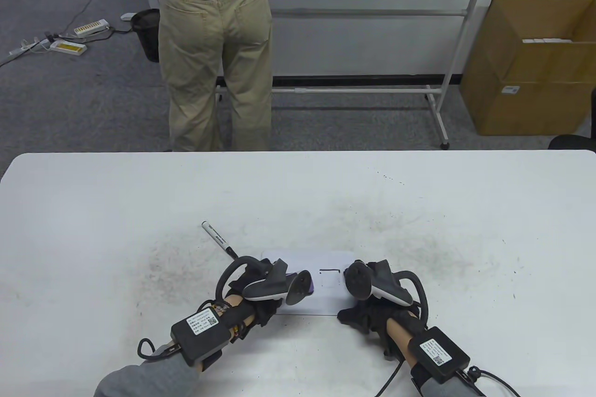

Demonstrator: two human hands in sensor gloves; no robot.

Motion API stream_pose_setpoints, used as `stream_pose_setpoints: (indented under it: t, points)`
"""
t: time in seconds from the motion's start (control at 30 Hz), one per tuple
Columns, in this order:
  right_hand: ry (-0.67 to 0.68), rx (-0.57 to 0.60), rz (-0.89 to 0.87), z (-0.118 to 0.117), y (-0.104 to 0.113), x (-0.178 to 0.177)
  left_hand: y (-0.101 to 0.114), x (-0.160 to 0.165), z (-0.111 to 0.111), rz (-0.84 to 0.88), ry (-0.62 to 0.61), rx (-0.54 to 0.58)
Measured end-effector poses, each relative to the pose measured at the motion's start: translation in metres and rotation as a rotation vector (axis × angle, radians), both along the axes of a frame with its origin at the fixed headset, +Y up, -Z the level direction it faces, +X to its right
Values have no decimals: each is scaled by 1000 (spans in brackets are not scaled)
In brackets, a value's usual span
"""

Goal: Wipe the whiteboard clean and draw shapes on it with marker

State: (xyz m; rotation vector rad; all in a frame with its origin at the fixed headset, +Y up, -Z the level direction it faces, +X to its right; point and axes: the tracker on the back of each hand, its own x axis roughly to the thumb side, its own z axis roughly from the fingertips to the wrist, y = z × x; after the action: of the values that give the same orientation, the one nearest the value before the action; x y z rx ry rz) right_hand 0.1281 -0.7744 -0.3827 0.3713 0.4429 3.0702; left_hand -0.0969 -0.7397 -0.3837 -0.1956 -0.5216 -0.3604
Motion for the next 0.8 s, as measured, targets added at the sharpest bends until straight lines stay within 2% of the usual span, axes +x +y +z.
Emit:
stream_pose_setpoints:
  t: [0.23,0.37,0.47,0.6,0.8]
  points:
    - [-2,4,-3,0,0,0,6,-44,3,-22,41,-42]
    - [-5,3,-3,0,0,0,10,-48,1,-7,48,-33]
    - [-9,5,-13,-1,0,0,22,-51,-6,95,94,-39]
    - [-10,5,-13,-1,0,0,34,-38,-15,221,134,3]
    - [-18,7,-38,-2,-1,1,24,6,-23,210,86,26]
